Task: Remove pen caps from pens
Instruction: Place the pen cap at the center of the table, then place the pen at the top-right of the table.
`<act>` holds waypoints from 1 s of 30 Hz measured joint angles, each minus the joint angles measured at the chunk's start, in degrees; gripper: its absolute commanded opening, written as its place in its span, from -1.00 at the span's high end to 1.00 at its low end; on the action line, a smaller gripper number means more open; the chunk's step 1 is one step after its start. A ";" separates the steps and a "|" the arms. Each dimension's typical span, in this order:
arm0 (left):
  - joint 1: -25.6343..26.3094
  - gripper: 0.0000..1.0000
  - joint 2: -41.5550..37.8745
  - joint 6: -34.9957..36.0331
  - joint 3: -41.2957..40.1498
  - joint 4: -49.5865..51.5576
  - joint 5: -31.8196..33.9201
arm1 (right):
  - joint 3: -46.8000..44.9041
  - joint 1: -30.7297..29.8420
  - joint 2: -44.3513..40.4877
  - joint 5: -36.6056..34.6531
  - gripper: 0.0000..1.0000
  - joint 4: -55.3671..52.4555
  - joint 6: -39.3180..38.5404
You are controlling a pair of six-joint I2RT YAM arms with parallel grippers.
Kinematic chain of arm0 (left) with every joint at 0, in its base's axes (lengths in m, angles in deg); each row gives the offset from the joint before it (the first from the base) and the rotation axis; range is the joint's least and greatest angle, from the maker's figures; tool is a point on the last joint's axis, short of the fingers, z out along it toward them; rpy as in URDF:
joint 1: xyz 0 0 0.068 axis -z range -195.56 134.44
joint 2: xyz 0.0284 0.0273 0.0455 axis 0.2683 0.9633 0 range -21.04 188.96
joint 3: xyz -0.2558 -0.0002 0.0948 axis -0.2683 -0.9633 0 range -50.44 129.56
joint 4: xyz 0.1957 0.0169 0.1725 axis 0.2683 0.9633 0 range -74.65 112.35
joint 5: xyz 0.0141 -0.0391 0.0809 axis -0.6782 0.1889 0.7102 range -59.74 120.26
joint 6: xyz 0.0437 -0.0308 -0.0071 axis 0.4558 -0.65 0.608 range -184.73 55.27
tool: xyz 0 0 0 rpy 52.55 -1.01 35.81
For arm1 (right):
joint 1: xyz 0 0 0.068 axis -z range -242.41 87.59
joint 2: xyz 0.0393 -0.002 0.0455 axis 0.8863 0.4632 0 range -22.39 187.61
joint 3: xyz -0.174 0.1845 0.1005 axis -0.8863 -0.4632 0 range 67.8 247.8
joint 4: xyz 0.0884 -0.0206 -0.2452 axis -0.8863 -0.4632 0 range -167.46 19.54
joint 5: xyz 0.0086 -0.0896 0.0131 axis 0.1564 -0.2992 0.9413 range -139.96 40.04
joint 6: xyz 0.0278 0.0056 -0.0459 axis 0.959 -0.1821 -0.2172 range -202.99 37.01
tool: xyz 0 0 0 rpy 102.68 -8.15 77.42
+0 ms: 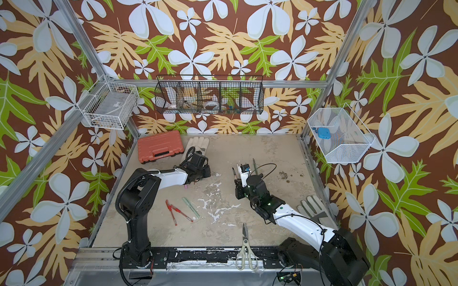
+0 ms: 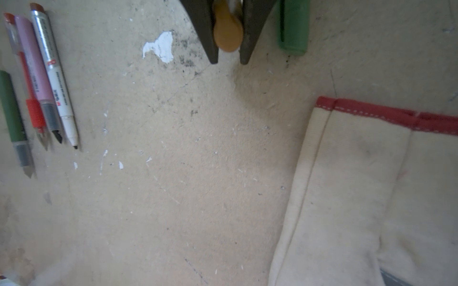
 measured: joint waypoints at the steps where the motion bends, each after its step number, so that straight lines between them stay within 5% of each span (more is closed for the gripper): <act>1: 0.00 0.49 0.31 0.00 0.00 0.20 0.17 | -0.02 0.00 -0.09 0.00 1.00 0.00 0.00; 11: 0.02 0.04 -5.90 1.07 -4.02 0.00 0.94 | -0.07 0.07 -0.22 0.09 1.00 0.02 0.24; 30: 4.55 -0.10 -45.70 2.43 -38.75 -27.54 -11.21 | 1.20 3.23 1.62 1.36 1.00 0.00 0.39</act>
